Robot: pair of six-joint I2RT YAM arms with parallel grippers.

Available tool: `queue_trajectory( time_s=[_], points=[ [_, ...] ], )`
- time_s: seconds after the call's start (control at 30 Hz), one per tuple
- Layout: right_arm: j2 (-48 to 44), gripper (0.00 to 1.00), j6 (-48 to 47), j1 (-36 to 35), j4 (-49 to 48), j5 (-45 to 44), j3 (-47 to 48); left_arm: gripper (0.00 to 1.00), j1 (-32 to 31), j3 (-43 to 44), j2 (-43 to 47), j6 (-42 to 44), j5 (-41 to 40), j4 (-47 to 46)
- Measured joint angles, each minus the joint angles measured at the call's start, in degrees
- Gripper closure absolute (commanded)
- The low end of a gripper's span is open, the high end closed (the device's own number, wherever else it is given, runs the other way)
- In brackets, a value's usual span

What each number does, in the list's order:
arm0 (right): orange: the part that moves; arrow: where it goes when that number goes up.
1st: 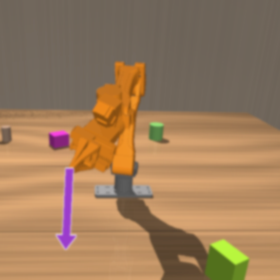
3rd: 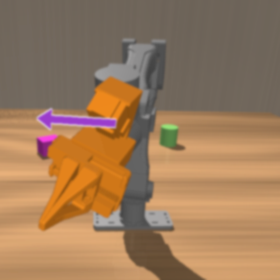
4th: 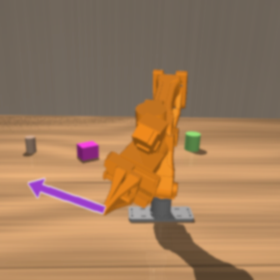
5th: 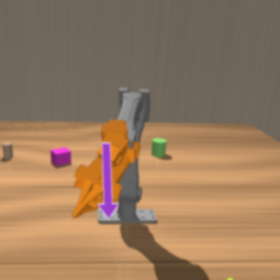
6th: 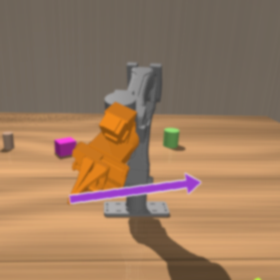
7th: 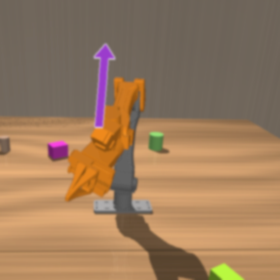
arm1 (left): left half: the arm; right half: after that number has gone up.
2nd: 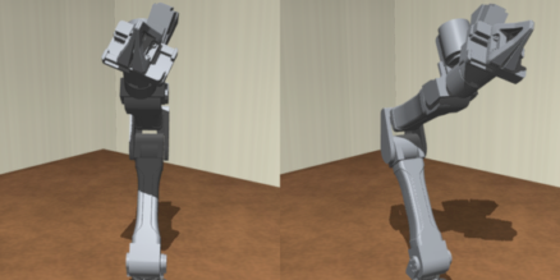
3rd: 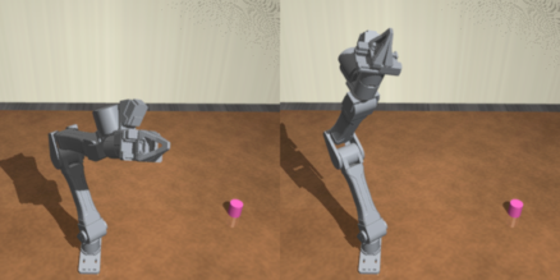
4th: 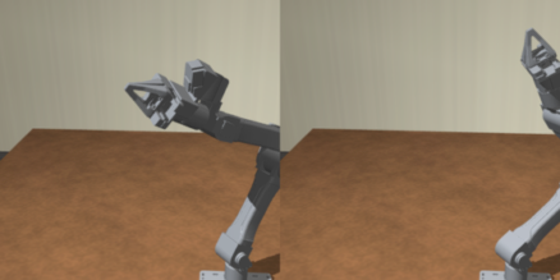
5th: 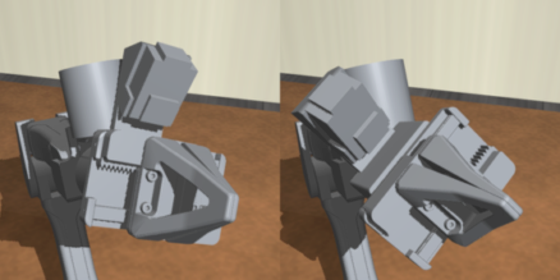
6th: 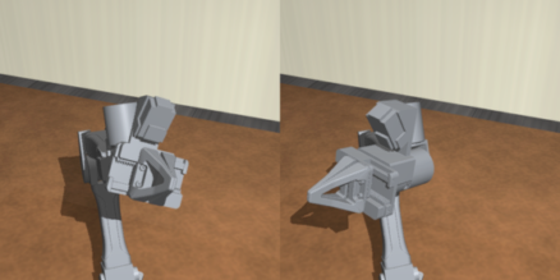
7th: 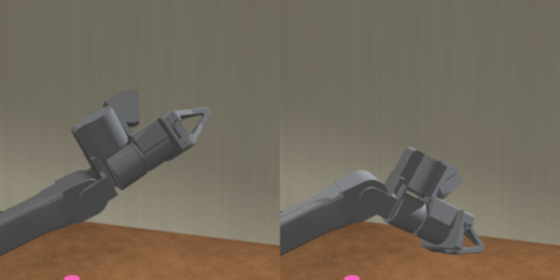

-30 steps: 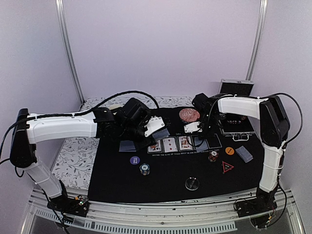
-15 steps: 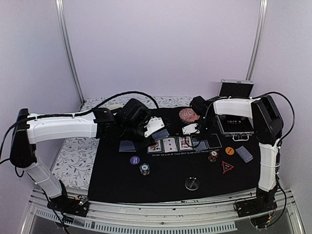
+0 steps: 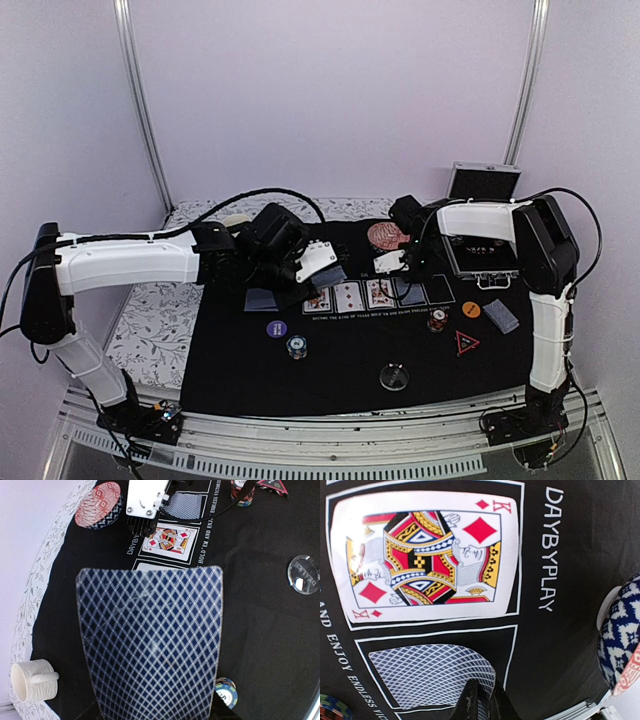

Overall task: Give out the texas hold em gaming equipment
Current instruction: Distribute the poker card in the community card area, then pick up the poker card from the face-down deck piles.

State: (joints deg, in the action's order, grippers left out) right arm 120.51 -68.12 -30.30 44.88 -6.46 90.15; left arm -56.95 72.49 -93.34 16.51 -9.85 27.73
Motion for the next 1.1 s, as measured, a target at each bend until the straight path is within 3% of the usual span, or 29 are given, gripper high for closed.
queue_trajectory(
  time_s=[0.2, 0.43, 0.47, 0.53, 0.57, 0.6, 0.9, 1.0, 1.1],
  points=[
    [0.00, 0.60, -0.83, -0.02, -2.32, -0.79, -1.79, 0.56, -0.02, -0.07, 0.00, 0.02, -0.07, 0.02],
    [-1.53, 0.53, -0.87, -0.20, -5.11, -2.14, -4.61, 0.57, 0.00, -0.13, 0.00, 0.02, -0.07, 0.00],
    [-2.12, 0.32, -0.79, -0.24, -5.62, -2.47, -5.09, 0.57, 0.00, -0.13, 0.00, 0.02, -0.07, 0.02],
    [-3.89, 0.25, -0.22, -0.37, -6.91, -3.06, -6.19, 0.56, 0.00, -0.15, 0.00, 0.04, -0.09, 0.00],
    [-5.16, 0.08, -0.20, -0.44, -7.82, -3.30, -6.80, 0.56, 0.00, -0.15, 0.02, 0.04, -0.09, 0.02],
    [-6.36, 0.00, -0.04, -0.48, -8.63, -3.45, -7.41, 0.57, 0.00, -0.15, 0.04, 0.07, -0.11, 0.00],
    [-26.97, 0.01, 4.50, -0.83, -25.66, -3.28, -18.43, 0.56, -0.02, -0.28, 1.14, 0.66, -0.55, -0.11],
    [-33.16, 0.01, 14.01, -0.81, -32.87, -1.07, -19.74, 0.56, -0.02, -0.28, 1.38, 0.79, -0.96, -0.46],
    [-39.41, 0.01, 30.64, -0.50, -38.38, 5.29, -19.63, 0.56, -0.02, -0.28, 1.53, 0.87, -1.18, -0.55]
  ],
)
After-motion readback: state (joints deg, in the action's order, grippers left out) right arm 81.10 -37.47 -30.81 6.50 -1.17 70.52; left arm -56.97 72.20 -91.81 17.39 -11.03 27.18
